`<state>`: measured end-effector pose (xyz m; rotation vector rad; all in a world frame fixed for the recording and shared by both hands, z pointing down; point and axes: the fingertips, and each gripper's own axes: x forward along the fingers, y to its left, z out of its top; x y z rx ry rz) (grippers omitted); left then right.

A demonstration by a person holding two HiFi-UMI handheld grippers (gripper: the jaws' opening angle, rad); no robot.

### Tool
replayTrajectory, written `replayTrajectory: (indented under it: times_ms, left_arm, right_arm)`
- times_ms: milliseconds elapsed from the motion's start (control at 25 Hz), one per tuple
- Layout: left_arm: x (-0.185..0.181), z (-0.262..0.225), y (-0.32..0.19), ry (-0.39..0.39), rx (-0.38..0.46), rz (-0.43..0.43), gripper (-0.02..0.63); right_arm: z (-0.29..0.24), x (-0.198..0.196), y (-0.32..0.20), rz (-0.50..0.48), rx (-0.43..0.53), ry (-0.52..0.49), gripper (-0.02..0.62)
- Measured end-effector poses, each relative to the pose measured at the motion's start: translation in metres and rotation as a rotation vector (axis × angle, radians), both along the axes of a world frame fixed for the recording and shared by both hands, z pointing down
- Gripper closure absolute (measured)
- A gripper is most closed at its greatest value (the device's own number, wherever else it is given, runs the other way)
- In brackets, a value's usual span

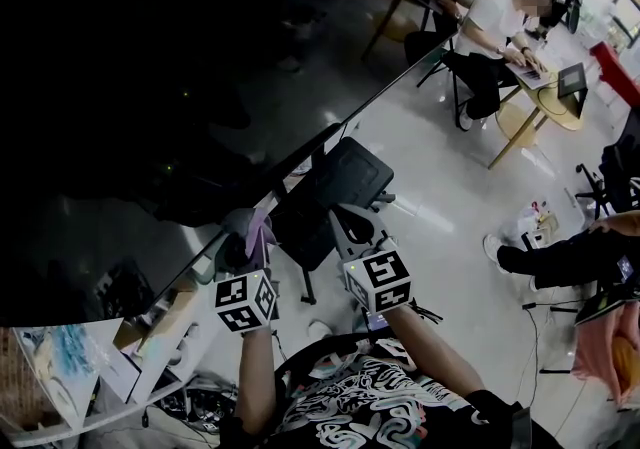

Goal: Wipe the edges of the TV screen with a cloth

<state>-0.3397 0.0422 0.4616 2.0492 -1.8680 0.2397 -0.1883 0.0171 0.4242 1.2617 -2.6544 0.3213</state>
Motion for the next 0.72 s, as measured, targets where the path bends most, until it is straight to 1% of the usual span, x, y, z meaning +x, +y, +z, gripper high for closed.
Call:
replayTrajectory:
  times_ms: [160,280,440,720]
  left_arm:
    - [0.005,0.001,-0.006,0.004,-0.001,0.007,0.494]
    - [0.008,0.002,-0.011,0.025,0.0,0.011,0.494]
    - [0.013,0.002,-0.016,0.1,0.005,0.007,0.494]
    - [0.022,0.001,-0.024,0.193,0.008,0.008,0.494]
  right_arm:
    - [0.006,0.007,-0.004,0.01,-0.004,0.008,0.565]
    - [0.007,0.01,-0.008,0.017,-0.01,0.001,0.565]
    - [0.009,0.018,-0.012,0.028,-0.01,0.006,0.565]
    - [0.009,0.028,-0.019,0.04,0.0,0.022,0.565]
